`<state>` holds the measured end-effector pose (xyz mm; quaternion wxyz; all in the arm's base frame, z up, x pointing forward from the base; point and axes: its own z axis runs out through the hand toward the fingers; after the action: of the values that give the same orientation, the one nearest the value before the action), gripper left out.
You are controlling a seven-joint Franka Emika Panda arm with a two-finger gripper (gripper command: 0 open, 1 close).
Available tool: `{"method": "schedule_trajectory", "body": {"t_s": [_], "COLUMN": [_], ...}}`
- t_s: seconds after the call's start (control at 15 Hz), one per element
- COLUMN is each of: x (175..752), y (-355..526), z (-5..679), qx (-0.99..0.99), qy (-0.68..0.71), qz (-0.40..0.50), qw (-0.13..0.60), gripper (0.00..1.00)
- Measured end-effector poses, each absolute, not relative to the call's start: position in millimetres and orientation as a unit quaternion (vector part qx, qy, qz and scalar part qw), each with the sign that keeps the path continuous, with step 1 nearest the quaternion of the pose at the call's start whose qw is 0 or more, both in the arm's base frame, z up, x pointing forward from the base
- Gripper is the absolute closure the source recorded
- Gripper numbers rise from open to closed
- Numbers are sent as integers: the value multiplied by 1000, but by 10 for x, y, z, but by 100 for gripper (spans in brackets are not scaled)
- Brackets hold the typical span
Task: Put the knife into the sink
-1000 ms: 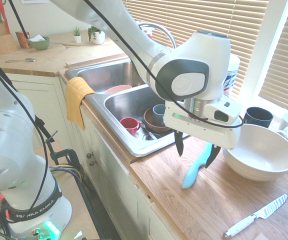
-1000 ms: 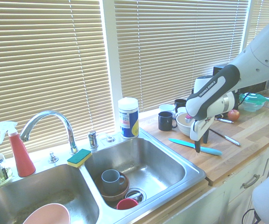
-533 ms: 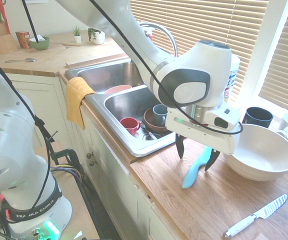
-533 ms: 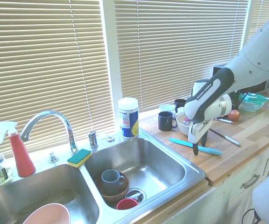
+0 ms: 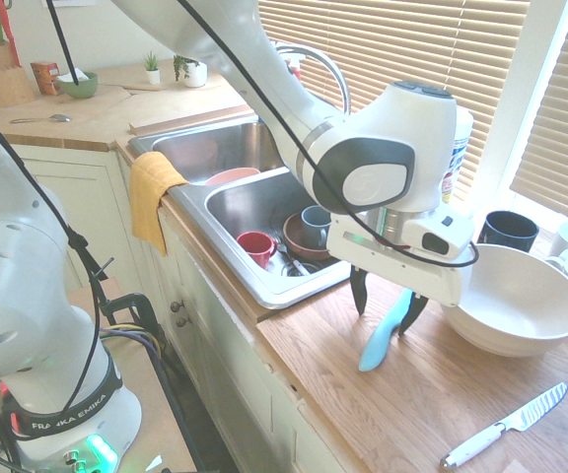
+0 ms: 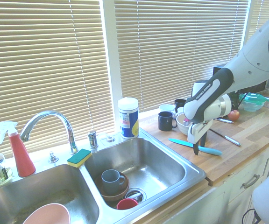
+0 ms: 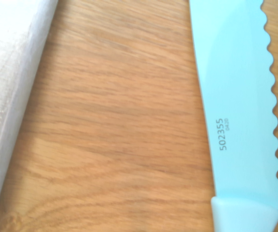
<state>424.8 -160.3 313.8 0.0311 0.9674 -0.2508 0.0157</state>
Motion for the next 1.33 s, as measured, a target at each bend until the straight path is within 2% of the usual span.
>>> {"method": "schedule_trajectory", "body": {"t_s": [1.33], "x": [4216], "y": [-1740], "z": [3200], "qx": [960], "qy": [-276], "qz": [30], "qw": [24], "gripper": [100]}}
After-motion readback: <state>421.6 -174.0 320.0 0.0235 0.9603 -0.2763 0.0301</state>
